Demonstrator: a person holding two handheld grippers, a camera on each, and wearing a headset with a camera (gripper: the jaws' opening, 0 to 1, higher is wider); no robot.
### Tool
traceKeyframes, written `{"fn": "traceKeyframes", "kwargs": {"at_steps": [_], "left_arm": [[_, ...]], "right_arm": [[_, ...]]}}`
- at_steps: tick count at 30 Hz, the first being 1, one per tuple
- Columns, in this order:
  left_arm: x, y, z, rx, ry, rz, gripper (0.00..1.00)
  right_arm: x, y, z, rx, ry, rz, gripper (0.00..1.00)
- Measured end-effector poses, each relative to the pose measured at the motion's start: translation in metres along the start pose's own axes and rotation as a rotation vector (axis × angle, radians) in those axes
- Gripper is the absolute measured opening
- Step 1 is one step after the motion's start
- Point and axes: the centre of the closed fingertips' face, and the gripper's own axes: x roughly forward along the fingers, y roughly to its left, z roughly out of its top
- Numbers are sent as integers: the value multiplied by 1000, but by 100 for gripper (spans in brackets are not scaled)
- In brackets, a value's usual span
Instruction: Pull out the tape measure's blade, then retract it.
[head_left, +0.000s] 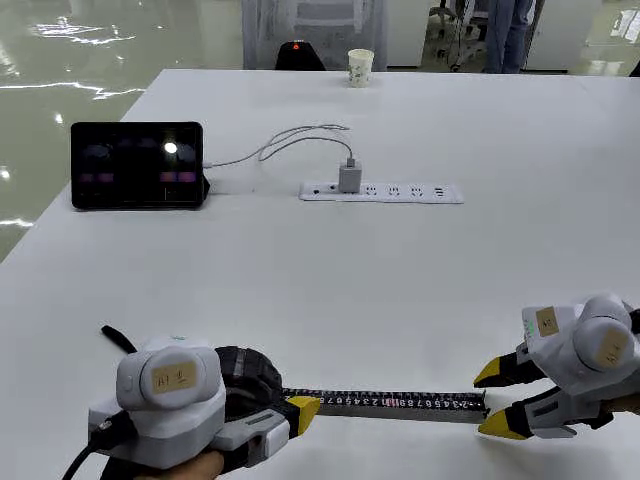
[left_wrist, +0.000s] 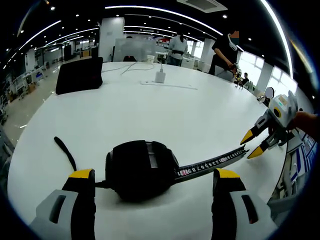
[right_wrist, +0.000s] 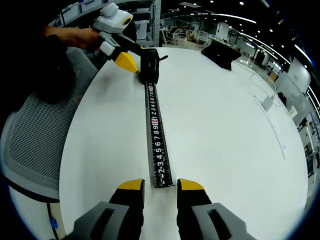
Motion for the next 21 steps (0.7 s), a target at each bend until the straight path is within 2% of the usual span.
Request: {"fn": "traceKeyframes", "kwargs": {"at_steps": [5,10,14,21], "left_arm": [[3,3,0,-10,5,10,89],[6,7,-1,-19,9,24,85],[8,9,-2,-42,7,28,81],[11,8,-2,-50,3,24,76]], "right_arm": [[4,-1,-6,-22,19,12,16],[5,-3,-6,-19,-2,27,13],[5,-2,-5,-44,-26,44,12],[5,-2,-4,-36,-59,71,12]]}}
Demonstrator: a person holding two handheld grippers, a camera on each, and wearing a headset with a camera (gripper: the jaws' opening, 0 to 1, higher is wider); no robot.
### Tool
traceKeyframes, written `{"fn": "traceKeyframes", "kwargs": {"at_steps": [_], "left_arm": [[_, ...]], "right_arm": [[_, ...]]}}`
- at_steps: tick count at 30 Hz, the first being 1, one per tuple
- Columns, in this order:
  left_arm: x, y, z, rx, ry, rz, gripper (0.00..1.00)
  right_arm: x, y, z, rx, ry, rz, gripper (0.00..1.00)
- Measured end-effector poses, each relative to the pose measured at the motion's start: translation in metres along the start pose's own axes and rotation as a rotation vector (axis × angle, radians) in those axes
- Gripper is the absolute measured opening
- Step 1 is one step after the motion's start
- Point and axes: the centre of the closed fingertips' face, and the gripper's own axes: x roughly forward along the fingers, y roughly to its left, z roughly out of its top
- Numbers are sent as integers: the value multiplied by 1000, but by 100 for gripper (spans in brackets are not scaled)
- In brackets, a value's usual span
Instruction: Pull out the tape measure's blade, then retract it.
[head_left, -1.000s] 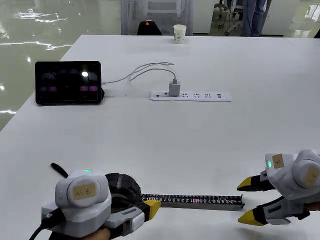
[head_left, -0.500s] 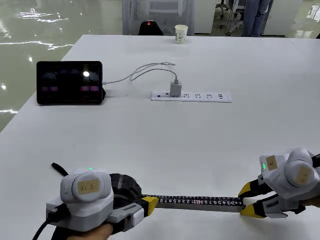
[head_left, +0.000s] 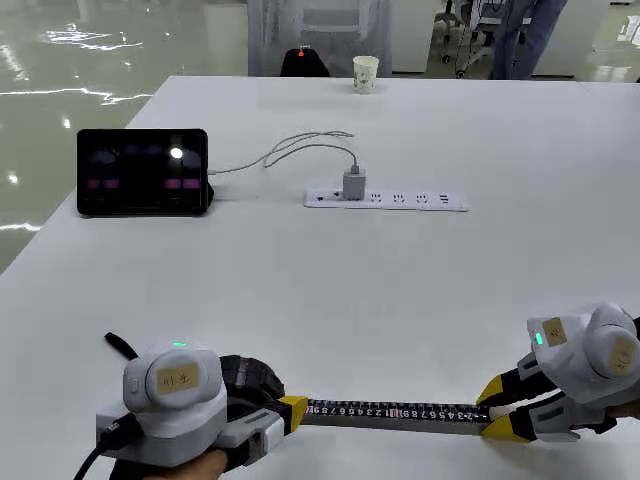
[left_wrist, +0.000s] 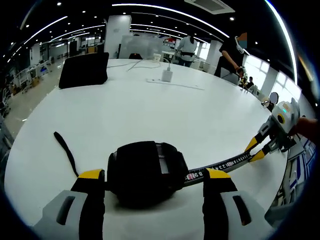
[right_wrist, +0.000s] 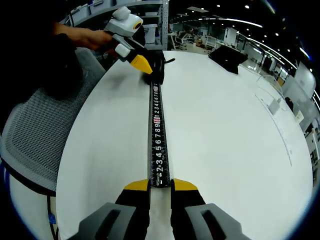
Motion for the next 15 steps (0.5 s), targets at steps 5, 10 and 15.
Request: {"fn": "traceKeyframes", "kwargs": {"at_steps": [5,10,15], "left_arm": [[3,0,1,-6,2,3,73],[6,3,2,-20,0,16,70],[8,7,3,-32,0,36,68]], "right_arm": [[0,0,1,-4,-6,8,11],[1,1,2,2,-9,9,10],[1,0,1,2,-6,11,10]]}}
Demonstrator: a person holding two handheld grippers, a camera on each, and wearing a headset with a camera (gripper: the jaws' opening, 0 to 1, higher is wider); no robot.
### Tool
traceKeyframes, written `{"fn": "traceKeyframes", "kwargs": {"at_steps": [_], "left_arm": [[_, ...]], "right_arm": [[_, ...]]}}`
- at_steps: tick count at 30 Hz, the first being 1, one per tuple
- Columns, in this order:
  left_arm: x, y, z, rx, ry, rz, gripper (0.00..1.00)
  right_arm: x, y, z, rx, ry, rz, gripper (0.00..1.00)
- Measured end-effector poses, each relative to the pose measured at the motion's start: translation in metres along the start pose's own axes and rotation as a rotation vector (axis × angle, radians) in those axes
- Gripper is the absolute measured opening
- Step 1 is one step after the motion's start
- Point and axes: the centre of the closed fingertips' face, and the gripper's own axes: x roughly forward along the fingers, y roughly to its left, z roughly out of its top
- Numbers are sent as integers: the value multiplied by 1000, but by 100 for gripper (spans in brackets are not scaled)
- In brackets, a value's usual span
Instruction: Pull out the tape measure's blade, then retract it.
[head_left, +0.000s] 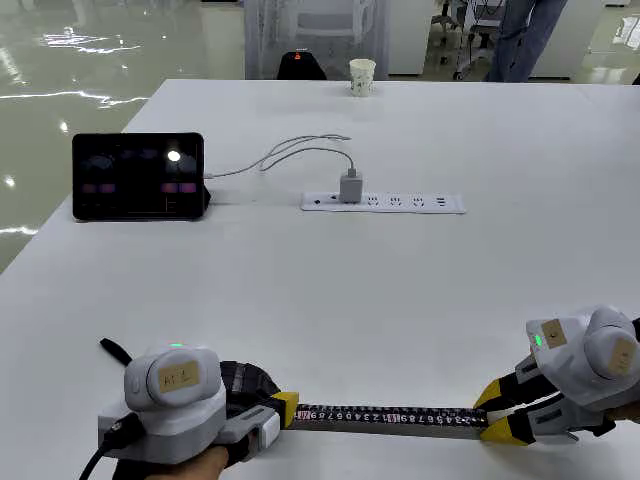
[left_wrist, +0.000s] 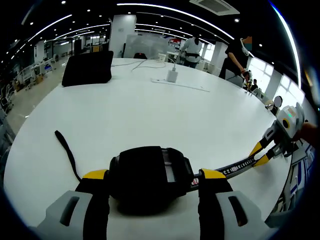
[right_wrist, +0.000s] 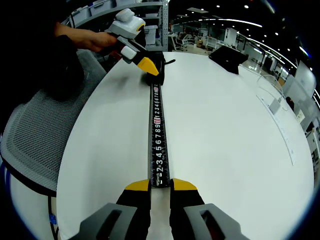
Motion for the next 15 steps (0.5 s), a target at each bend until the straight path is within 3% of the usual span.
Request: {"fn": "traceKeyframes", "kwargs": {"at_steps": [15], "left_arm": [[3,4,0,-17,9,23,65]], "right_arm": [[0,0,0,-18,7,-2,10]]}}
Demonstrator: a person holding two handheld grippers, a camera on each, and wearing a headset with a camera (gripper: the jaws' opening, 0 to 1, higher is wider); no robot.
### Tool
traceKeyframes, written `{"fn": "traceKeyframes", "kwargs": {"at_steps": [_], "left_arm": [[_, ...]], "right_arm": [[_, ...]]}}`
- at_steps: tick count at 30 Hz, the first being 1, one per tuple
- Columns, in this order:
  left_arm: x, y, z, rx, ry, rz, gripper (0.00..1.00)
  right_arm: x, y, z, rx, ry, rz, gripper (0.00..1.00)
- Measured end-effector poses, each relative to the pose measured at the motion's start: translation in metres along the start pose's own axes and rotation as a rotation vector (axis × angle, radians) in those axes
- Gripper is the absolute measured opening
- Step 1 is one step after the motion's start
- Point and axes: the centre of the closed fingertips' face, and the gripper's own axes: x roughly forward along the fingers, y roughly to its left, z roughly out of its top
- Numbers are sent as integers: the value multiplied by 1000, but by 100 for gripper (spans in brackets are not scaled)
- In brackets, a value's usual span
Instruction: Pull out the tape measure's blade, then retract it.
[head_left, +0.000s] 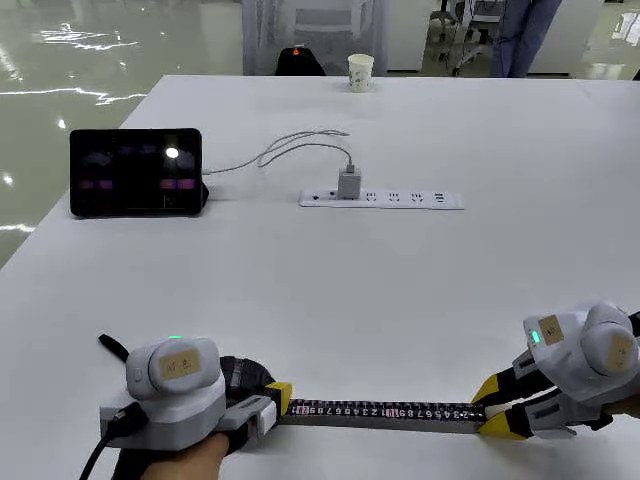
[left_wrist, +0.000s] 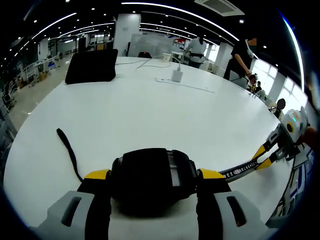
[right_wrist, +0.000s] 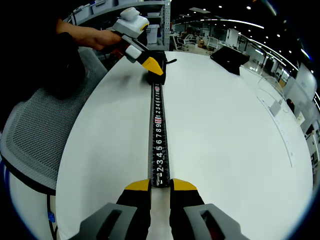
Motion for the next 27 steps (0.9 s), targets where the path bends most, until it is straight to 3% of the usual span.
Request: {"fn": "traceKeyframes", "kwargs": {"at_steps": [11,27], "left_arm": [[-1,-1,-3,22,40,1,63],[0,1,-2,37,42,12,60]], "right_arm": [[0,0,0,4,2,1,10],[-1,1,0,4,7,3,10]]}}
